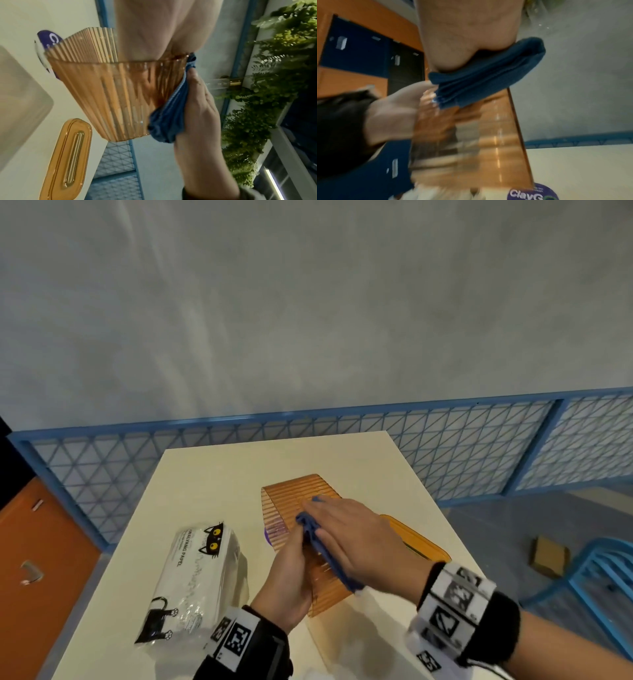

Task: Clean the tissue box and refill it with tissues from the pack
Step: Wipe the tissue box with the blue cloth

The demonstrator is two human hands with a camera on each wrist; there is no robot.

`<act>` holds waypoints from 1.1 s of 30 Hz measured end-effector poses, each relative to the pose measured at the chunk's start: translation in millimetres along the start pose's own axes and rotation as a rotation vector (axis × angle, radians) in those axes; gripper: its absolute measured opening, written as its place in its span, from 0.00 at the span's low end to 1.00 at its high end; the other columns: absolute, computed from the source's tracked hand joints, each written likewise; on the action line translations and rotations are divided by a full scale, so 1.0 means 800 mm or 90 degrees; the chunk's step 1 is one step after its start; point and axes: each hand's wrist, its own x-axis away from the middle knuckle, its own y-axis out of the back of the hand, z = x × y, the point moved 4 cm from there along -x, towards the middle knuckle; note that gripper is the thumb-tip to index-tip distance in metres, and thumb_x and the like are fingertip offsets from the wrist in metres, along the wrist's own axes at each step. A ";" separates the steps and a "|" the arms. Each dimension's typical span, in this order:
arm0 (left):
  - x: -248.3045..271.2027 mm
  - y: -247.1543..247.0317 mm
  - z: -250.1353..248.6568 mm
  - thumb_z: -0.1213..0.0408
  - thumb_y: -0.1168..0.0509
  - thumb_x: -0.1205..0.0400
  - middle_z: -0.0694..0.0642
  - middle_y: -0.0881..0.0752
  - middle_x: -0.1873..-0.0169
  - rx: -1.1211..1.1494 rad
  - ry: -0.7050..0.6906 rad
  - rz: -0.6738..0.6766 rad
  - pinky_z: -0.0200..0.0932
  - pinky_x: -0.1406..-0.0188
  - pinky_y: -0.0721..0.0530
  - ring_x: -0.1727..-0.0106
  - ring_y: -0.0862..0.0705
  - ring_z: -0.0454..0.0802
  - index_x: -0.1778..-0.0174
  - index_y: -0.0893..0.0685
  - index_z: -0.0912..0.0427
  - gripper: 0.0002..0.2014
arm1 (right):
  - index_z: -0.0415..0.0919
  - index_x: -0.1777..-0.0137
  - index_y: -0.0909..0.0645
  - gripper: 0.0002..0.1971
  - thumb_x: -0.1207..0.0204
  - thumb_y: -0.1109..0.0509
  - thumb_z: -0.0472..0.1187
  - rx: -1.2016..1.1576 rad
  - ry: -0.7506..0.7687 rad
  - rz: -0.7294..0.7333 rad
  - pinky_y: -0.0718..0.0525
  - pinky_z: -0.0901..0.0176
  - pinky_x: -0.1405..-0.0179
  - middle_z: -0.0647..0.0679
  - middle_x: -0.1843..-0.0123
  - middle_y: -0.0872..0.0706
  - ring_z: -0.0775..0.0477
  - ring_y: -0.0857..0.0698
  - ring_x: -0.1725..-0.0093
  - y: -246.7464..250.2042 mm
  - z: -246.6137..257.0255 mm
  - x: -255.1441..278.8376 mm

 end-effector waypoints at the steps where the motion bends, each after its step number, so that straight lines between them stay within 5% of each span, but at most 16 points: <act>1: 0.003 -0.002 -0.001 0.49 0.52 0.13 0.58 0.07 0.57 -0.023 0.000 0.014 0.44 0.68 0.10 0.60 0.08 0.51 0.39 0.18 0.54 0.21 | 0.41 0.24 0.31 0.22 0.13 0.52 0.46 -0.034 -0.013 0.022 0.32 0.58 0.26 0.47 0.26 0.23 0.48 0.28 0.25 0.005 -0.007 -0.012; 5: 0.005 -0.003 -0.010 0.46 0.55 0.14 0.57 0.10 0.45 -0.084 -0.045 0.029 0.42 0.55 0.10 0.46 0.10 0.51 0.29 0.23 0.51 0.24 | 0.40 0.17 0.47 0.25 0.13 0.52 0.45 -0.154 -0.105 0.088 0.51 0.61 0.18 0.48 0.15 0.46 0.50 0.51 0.15 0.015 -0.033 -0.053; 10: 0.002 0.011 -0.028 0.37 0.50 0.24 0.55 0.12 0.40 -0.066 -0.096 -0.007 0.51 0.52 0.12 0.41 0.12 0.54 0.27 0.27 0.42 0.30 | 0.45 0.16 0.56 0.32 0.18 0.64 0.58 -0.028 -0.009 0.071 0.68 0.57 0.19 0.54 0.15 0.59 0.53 0.65 0.17 -0.003 0.022 -0.013; 15: -0.001 0.010 -0.039 0.34 0.52 0.28 0.57 0.13 0.40 -0.141 -0.126 0.023 0.45 0.61 0.11 0.47 0.10 0.51 0.24 0.31 0.44 0.36 | 0.45 0.17 0.52 0.27 0.14 0.58 0.52 -0.010 0.009 0.040 0.64 0.58 0.18 0.53 0.14 0.55 0.53 0.62 0.16 0.003 0.017 -0.030; 21: 0.012 -0.004 -0.050 0.33 0.47 0.27 0.47 0.19 0.31 -0.283 -0.166 0.095 0.60 0.28 0.25 0.30 0.20 0.53 0.26 0.43 0.24 0.31 | 0.42 0.17 0.51 0.28 0.15 0.58 0.49 -0.038 -0.068 -0.015 0.55 0.49 0.15 0.51 0.14 0.52 0.50 0.57 0.15 0.048 -0.033 -0.090; 24: 0.011 0.003 -0.050 0.29 0.35 0.32 0.47 0.21 0.29 -0.294 -0.160 0.098 0.60 0.27 0.25 0.30 0.21 0.52 0.25 0.38 0.29 0.38 | 0.41 0.17 0.52 0.29 0.15 0.62 0.51 0.015 -0.042 -0.049 0.59 0.49 0.16 0.50 0.14 0.53 0.48 0.58 0.15 0.041 -0.014 -0.067; 26: 0.011 0.008 -0.045 0.43 0.33 0.26 0.48 0.20 0.30 -0.285 -0.151 0.090 0.56 0.30 0.21 0.33 0.18 0.51 0.28 0.32 0.34 0.29 | 0.41 0.17 0.51 0.33 0.18 0.67 0.56 -0.003 -0.001 -0.056 0.60 0.51 0.16 0.50 0.15 0.52 0.48 0.58 0.16 0.023 0.002 -0.042; 28: 0.013 0.009 -0.039 0.51 0.34 0.23 0.47 0.20 0.32 -0.278 -0.130 0.087 0.54 0.31 0.21 0.34 0.17 0.51 0.37 0.31 0.26 0.22 | 0.43 0.17 0.51 0.32 0.19 0.66 0.57 -0.033 0.012 -0.034 0.61 0.55 0.17 0.54 0.16 0.54 0.52 0.60 0.16 0.012 -0.003 -0.032; 31: 0.019 0.003 -0.038 0.42 0.36 0.25 0.44 0.21 0.31 -0.355 -0.141 0.109 0.58 0.25 0.27 0.30 0.21 0.49 0.42 0.34 0.18 0.20 | 0.43 0.17 0.50 0.27 0.15 0.58 0.50 -0.057 -0.019 -0.071 0.58 0.57 0.17 0.55 0.15 0.51 0.55 0.56 0.16 0.026 -0.027 -0.050; 33: 0.022 -0.005 -0.041 0.40 0.35 0.24 0.41 0.15 0.37 -0.379 -0.154 0.150 0.58 0.26 0.26 0.32 0.18 0.46 0.36 0.35 0.21 0.22 | 0.43 0.17 0.48 0.28 0.17 0.56 0.49 -0.106 -0.068 -0.116 0.54 0.56 0.16 0.53 0.15 0.47 0.56 0.52 0.16 0.044 -0.040 -0.063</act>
